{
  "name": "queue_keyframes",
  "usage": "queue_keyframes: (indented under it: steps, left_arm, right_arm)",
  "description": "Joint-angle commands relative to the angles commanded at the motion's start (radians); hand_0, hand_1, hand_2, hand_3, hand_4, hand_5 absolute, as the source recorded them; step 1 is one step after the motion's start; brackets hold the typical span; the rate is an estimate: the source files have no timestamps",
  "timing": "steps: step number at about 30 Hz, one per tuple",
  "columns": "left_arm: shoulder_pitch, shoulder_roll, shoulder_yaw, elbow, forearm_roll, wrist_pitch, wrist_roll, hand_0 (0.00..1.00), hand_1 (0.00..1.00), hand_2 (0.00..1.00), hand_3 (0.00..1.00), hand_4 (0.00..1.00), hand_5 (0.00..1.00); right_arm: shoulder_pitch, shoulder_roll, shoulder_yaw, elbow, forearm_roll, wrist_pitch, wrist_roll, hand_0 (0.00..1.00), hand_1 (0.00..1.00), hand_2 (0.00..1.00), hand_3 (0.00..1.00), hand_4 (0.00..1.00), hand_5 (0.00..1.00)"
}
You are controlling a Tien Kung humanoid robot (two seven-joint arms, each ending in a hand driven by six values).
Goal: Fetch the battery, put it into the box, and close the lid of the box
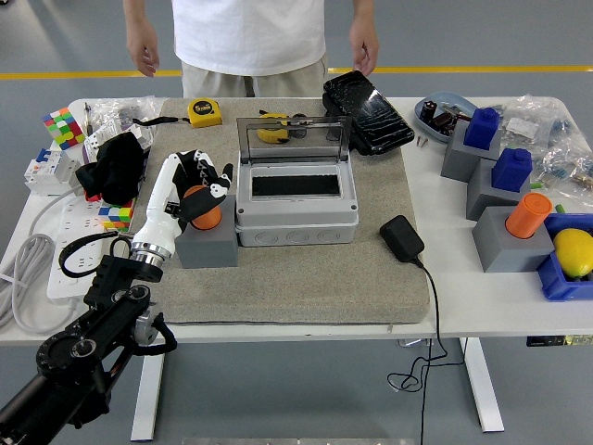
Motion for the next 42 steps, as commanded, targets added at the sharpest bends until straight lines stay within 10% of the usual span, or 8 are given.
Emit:
queue_keyframes:
  steps: [27,42]
  left_arm:
    - [-0.015,0.002,0.000,0.006,0.034,0.009,0.057,0.035,0.057,0.145,0.201,0.536,0.002]
    - [-0.014,0.001,-0.011,0.004,0.015,0.012,0.040,0.133,0.223,0.246,0.274,0.675,0.002]
  right_arm:
    - [0.000,0.000,0.001,0.000,-0.001,0.000,0.001,0.566,0.595,0.573,0.544,0.919,0.484]
    - [-0.001,0.001,-0.001,0.000,-0.002,0.000,0.001,0.565,0.595,0.570,0.544,0.919,0.484]
